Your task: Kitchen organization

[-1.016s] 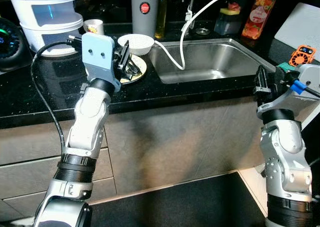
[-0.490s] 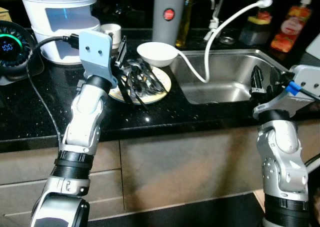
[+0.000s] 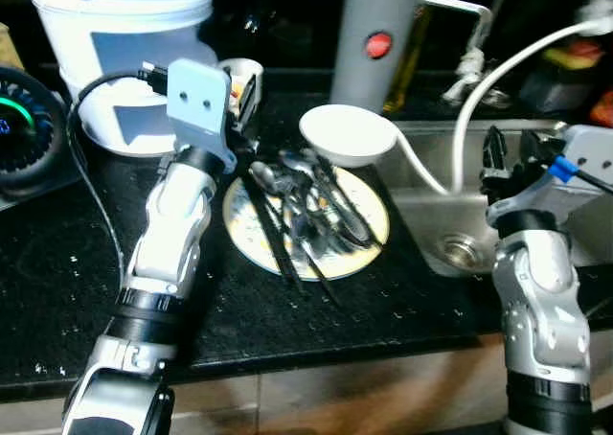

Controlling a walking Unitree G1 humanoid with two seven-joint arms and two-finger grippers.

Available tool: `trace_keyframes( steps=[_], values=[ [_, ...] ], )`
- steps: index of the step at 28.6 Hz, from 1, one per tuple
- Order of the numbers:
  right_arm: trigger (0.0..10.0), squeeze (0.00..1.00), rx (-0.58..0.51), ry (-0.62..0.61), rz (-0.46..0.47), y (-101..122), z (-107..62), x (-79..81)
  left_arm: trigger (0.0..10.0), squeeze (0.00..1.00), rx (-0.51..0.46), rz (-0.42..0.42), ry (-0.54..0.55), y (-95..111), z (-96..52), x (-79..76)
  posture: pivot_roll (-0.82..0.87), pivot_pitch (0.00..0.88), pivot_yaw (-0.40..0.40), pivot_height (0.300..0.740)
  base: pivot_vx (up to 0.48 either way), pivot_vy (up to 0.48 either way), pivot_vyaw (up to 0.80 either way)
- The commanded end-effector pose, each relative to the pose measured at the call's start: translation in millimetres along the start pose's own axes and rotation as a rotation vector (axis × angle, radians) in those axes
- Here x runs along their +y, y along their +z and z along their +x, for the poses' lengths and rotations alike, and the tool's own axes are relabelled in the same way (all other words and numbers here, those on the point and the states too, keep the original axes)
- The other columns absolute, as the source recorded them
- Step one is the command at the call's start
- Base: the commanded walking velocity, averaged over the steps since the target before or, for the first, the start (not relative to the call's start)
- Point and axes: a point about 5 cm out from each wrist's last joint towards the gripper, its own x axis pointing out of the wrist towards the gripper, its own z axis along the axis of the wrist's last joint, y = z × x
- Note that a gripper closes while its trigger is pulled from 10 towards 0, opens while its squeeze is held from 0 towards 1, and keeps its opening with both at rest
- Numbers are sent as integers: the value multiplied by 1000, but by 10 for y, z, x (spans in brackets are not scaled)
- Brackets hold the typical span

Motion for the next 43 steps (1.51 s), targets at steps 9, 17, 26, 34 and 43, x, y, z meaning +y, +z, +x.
trace_keyframes(
  steps=[9, 17, 26, 34, 43],
  values=[
    [10000, 0, -4, -6, -5, -1, 8, -37, 10000, 0, 14, 20, -32, -10, 0, -101, -54, 0, -27, 740, 0, 0, 0],
    [10000, 0, -2, -6, -3, -10, 0, -29, 10000, 0, 35, 7, -13, -40, -6, -93, -54, 0, -27, 740, 0, 0, 0],
    [10000, 0, -1, -5, -3, -9, -1, -28, 10000, 0, 48, -12, -9, -58, -9, -96, -56, 0, -27, 740, 0, -319, 0],
    [10000, 0, 0, -4, 0, -13, -11, -20, 10000, 0, 51, -18, -9, -63, -10, -105, -56, 0, -27, 740, 0, -430, 0],
    [10000, 0, 1, -2, 1, -14, -15, -17, 10000, 0, 53, -18, -3, -60, -10, -99, -56, 0, -27, 740, 0, -373, 0]
  ],
)
